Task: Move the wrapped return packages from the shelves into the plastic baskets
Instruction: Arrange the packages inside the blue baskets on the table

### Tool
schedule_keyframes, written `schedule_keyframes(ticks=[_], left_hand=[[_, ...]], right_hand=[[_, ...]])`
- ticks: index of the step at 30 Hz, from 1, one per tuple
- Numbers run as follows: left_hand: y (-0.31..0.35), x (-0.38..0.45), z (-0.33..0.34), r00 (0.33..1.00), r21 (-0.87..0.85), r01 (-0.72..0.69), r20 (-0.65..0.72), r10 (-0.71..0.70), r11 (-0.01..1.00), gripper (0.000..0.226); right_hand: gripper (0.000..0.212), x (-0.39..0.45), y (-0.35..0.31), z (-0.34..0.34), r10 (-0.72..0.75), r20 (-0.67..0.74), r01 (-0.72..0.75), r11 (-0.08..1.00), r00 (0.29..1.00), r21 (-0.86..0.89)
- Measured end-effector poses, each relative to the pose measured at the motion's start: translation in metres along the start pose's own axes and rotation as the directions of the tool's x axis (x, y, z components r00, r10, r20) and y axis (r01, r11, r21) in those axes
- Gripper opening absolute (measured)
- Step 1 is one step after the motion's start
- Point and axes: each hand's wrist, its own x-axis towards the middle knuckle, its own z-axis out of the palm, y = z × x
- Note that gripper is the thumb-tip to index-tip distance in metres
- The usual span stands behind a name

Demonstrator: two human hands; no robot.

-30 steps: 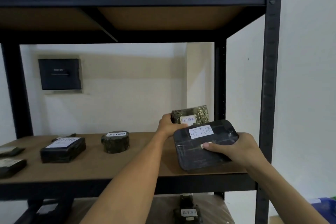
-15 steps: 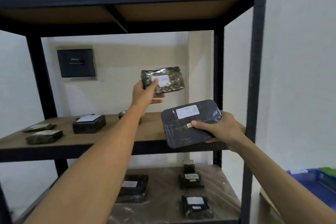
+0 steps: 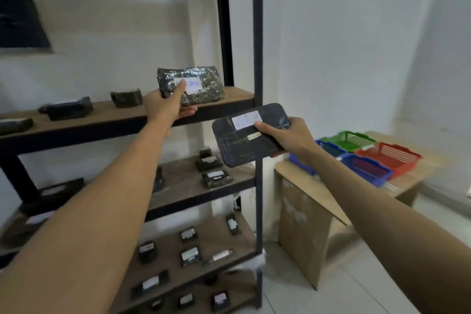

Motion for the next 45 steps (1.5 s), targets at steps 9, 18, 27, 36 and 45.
schedule_keyframes(ticks=[9,18,27,36,45], left_hand=[[-0.077,-0.094,0.096,0.979,-0.010,0.144,0.147,-0.141,0.990,0.031],[-0.171,-0.153,0.227,0.917,0.003,0.312,0.261,-0.302,0.950,0.034],[-0.251,-0.191,0.370,0.896,-0.080,0.407,0.226,-0.381,0.910,0.041],[-0.308,-0.182,0.449,0.887,-0.116,0.457,0.135,-0.442,0.882,0.037],[-0.402,-0.075,0.521,0.893,-0.069,0.450,0.058,-0.447,0.890,0.035]], right_hand=[[0.050,-0.093,0.047,-0.119,0.080,-0.139,-0.093,0.991,0.987,-0.092],[0.053,-0.109,0.147,-0.223,0.220,-0.233,-0.252,0.961,0.947,-0.117],[0.039,-0.065,0.222,-0.363,0.184,-0.177,-0.196,0.979,0.967,-0.056],[0.055,0.015,0.283,-0.467,0.203,-0.111,-0.215,0.971,0.973,-0.107],[0.053,0.176,0.379,-0.491,0.265,-0.035,-0.267,0.956,0.964,-0.124]])
